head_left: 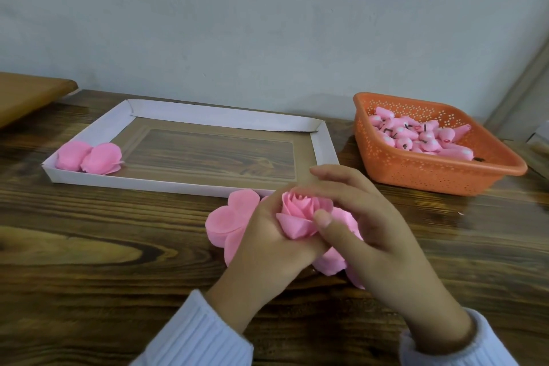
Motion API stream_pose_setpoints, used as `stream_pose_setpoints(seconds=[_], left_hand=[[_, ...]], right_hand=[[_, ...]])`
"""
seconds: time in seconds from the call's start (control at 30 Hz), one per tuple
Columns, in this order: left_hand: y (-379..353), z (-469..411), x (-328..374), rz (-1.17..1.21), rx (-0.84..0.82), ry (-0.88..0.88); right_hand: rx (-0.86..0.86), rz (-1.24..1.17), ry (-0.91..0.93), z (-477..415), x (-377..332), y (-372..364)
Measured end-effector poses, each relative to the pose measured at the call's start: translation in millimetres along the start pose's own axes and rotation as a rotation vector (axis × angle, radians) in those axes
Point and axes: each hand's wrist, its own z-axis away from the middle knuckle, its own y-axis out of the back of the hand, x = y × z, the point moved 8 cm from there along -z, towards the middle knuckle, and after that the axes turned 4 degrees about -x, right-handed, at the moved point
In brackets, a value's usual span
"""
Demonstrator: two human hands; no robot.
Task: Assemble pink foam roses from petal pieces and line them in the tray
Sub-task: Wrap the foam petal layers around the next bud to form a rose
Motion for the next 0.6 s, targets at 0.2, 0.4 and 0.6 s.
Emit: stream_pose_setpoints(seconds=[0.2,0.4,0.6], left_hand=[[-2,2,13,-0.022,-0.011,-0.091],[15,13,33,0.002,0.198,-0.308],[16,14,37,0.002,0.227,-0.328]], right_hand=[[-0.012,-0.065,-0.031,2,6,1],[0.046,-0.628,-0.418,9,45,-17],[-0.243,-1.045,-0.54,17,34,-66]])
